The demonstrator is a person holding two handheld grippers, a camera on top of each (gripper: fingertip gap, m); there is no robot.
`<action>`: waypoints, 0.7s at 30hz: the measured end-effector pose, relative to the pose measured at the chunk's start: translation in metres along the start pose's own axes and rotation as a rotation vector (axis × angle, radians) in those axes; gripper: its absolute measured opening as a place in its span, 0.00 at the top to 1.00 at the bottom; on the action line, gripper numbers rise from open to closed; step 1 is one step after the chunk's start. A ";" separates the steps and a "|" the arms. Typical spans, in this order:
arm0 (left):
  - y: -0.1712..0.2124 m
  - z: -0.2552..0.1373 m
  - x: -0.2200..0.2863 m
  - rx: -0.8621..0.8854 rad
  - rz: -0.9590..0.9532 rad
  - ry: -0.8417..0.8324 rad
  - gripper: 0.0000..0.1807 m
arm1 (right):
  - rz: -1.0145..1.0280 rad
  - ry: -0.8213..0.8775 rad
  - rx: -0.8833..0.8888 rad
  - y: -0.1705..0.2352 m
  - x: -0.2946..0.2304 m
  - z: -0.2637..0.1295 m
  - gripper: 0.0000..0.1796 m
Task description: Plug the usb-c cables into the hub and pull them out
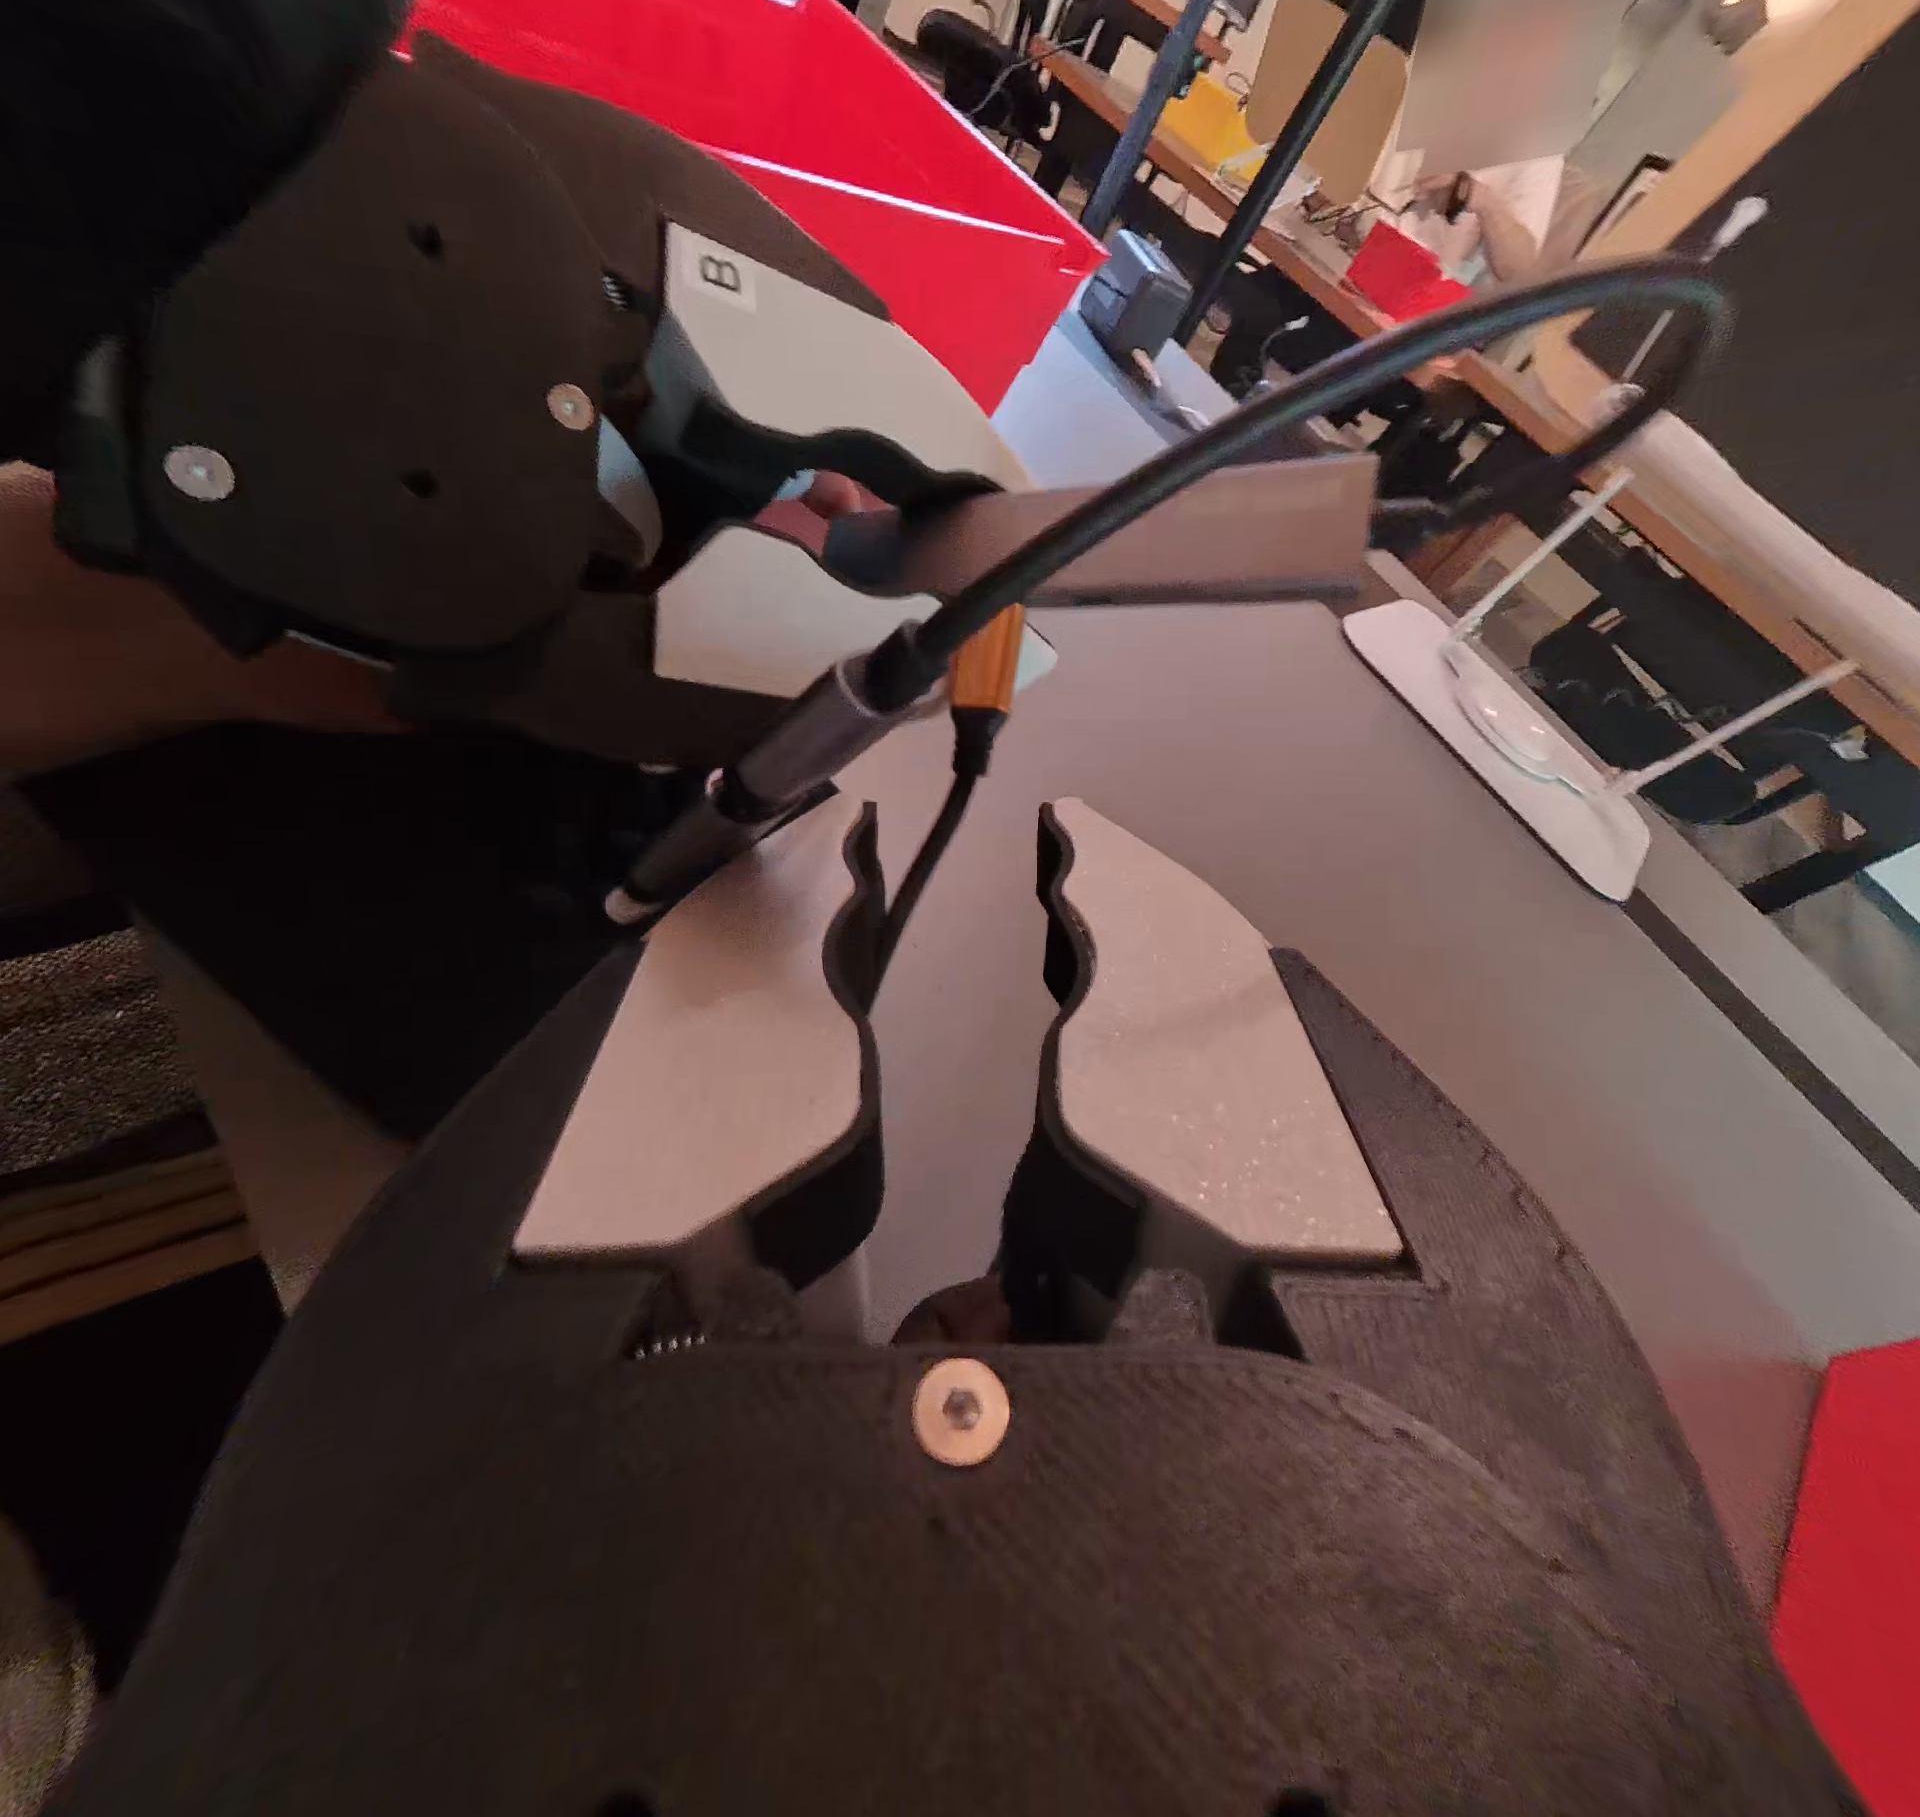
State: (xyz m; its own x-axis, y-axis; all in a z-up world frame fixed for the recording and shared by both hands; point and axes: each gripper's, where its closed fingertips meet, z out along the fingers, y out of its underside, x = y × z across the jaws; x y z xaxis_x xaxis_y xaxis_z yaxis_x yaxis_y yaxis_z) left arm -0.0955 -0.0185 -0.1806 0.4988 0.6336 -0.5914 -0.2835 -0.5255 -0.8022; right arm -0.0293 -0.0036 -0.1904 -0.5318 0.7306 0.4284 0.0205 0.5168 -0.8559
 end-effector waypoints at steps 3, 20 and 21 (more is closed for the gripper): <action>0.000 0.000 0.005 -0.001 0.016 0.027 0.88 | 0.002 0.039 -0.021 0.001 0.003 0.010 0.84; 0.012 0.001 0.006 -0.083 -0.085 0.058 0.88 | -0.370 0.373 -0.116 0.002 0.002 0.019 0.97; 0.011 0.001 0.007 -0.078 -0.087 0.062 0.88 | -0.394 0.368 -0.116 0.002 0.003 0.018 0.97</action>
State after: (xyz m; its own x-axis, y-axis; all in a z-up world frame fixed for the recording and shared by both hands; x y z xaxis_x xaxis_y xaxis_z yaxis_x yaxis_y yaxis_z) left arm -0.0962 -0.0194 -0.1936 0.5694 0.6433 -0.5118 -0.1739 -0.5142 -0.8398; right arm -0.0460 -0.0086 -0.1966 -0.1870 0.5694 0.8005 -0.0159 0.8130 -0.5820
